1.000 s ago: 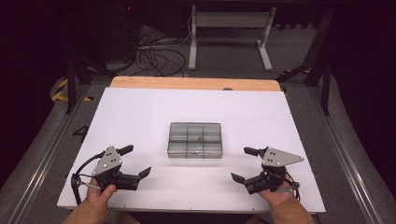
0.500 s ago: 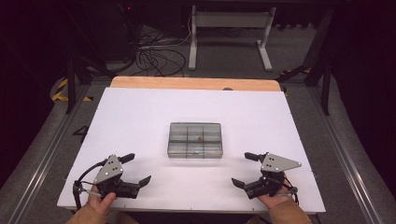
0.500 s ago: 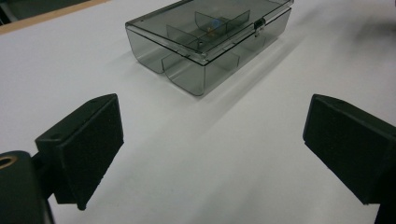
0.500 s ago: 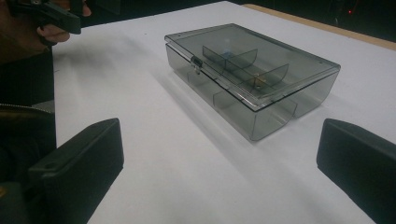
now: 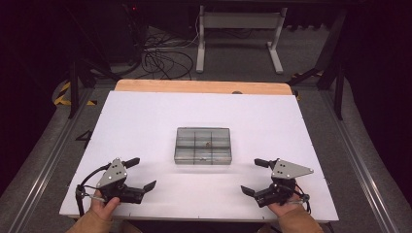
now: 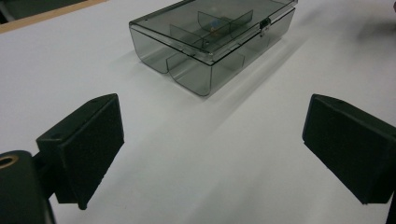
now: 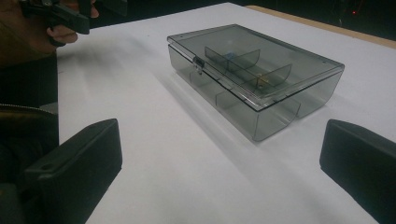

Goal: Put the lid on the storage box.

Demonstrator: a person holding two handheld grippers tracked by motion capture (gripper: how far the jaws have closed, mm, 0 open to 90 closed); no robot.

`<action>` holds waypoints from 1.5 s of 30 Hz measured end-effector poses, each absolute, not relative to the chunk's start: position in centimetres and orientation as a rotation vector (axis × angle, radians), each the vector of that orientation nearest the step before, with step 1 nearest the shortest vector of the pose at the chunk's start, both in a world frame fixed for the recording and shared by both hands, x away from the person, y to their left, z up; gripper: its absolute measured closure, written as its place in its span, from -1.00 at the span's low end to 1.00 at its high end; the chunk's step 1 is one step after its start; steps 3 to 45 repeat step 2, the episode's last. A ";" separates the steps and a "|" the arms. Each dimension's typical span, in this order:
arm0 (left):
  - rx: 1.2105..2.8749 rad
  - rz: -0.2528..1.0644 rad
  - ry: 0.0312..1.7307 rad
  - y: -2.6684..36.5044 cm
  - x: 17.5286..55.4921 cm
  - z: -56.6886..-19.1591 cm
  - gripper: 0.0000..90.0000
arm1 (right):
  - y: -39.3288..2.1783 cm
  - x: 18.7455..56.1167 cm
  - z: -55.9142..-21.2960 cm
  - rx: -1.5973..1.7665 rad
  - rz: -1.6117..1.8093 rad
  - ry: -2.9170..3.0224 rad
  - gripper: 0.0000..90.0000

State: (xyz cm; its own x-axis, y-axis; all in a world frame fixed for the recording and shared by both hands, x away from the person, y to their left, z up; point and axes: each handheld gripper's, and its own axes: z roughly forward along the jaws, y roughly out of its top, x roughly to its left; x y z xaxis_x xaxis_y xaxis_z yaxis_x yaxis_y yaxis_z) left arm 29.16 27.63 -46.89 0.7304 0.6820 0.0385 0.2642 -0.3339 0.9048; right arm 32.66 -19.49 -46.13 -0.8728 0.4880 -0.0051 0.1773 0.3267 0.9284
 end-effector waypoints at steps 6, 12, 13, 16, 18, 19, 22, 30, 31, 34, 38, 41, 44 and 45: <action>1.914 0.522 0.726 27.5 29.1 -46.8 -0.86 | -19.5 32.7 -46.2 0.599 1.564 2.312 -1.00; 1.914 0.522 0.726 27.5 29.1 -46.8 -0.86 | -19.5 32.7 -46.2 0.599 1.564 2.312 -1.00; 1.914 0.522 0.726 27.5 29.1 -46.8 -0.86 | -19.5 32.7 -46.2 0.599 1.564 2.312 -1.00; 1.914 0.522 0.726 27.5 29.1 -46.8 -0.86 | -19.5 32.7 -46.2 0.599 1.564 2.312 -1.00; 1.914 0.522 0.726 27.5 29.1 -46.8 -0.86 | -19.5 32.7 -46.2 0.599 1.564 2.312 -1.00; 1.914 0.522 0.726 27.5 29.1 -46.8 -0.86 | -19.5 32.7 -46.2 0.599 1.564 2.312 -1.00; 1.914 0.522 0.726 27.5 29.1 -46.8 -0.86 | -19.5 32.7 -46.2 0.599 1.564 2.312 -1.00; 1.914 0.522 0.726 27.5 29.1 -46.8 -0.86 | -19.5 32.7 -46.2 0.599 1.564 2.312 -1.00; 1.914 0.522 0.726 27.5 29.1 -46.8 -0.86 | -19.5 32.7 -46.2 0.599 1.564 2.312 -1.00; 1.914 0.522 0.726 27.5 29.1 -46.8 -0.86 | -19.5 32.7 -46.2 0.599 1.564 2.312 -1.00; 1.914 0.522 0.726 27.5 29.1 -46.8 -0.86 | -19.5 32.7 -46.2 0.599 1.564 2.312 -1.00; 1.914 0.522 0.726 27.5 29.1 -46.8 -0.86 | -19.5 32.7 -46.2 0.599 1.564 2.312 -1.00; 1.914 0.522 0.726 27.5 29.1 -46.8 -0.86 | -19.5 32.7 -46.2 0.599 1.564 2.312 -1.00; 1.914 0.522 0.726 27.5 29.1 -46.8 -0.86 | -19.5 32.7 -46.2 0.599 1.564 2.312 -1.00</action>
